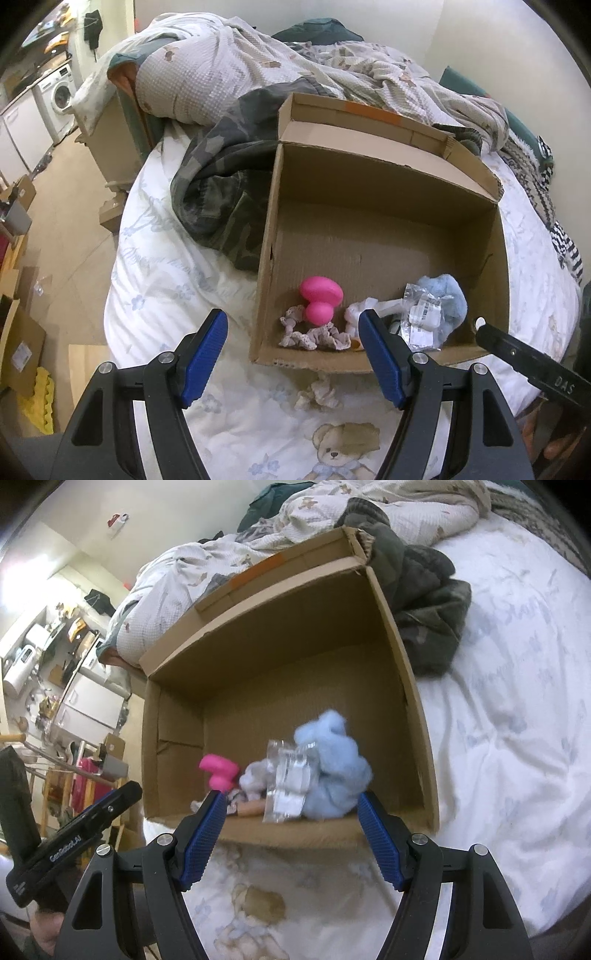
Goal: Organize soft objects
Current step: 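Withdraw both tools from the box toward the remaining items on the duvet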
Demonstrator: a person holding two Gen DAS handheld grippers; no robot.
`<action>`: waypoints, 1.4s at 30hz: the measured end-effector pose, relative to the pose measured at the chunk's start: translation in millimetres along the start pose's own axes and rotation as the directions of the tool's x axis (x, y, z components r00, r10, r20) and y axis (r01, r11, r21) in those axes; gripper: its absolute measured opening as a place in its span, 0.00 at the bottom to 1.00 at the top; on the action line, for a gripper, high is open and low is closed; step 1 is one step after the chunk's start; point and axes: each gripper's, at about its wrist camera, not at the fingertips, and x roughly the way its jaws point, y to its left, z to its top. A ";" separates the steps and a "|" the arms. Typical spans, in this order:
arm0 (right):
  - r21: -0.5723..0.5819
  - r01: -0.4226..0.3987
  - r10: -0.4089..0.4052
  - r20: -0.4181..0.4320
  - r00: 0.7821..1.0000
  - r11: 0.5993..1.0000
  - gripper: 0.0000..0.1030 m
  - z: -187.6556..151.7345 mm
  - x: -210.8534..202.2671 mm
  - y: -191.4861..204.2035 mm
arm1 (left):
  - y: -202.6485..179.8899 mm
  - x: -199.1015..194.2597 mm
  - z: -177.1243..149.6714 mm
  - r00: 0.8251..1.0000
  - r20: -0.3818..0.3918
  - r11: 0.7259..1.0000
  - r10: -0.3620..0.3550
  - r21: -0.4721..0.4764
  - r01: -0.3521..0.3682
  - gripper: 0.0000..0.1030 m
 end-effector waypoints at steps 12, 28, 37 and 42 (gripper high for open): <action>-0.004 -0.024 0.024 -0.054 0.998 1.000 0.75 -25.7 -4.2 3.9 | 7.6 -3.0 -23.9 0.999 -0.043 1.000 0.015 -0.023 -0.016 0.69; 0.009 -0.054 0.053 -0.343 0.938 0.999 0.75 -54.3 63.6 13.6 | 58.1 25.4 -45.2 0.980 -0.181 0.979 0.078 -0.170 -0.110 0.69; -0.176 -0.029 -0.057 -0.464 0.884 0.984 0.58 -81.7 114.4 47.2 | 56.4 25.0 -44.1 0.981 -0.178 0.981 0.071 -0.164 -0.100 0.69; -0.316 -0.029 -0.122 -0.449 0.885 0.948 0.21 -91.1 118.1 66.1 | 57.6 28.2 -45.6 0.980 -0.182 0.984 0.080 -0.145 -0.107 0.69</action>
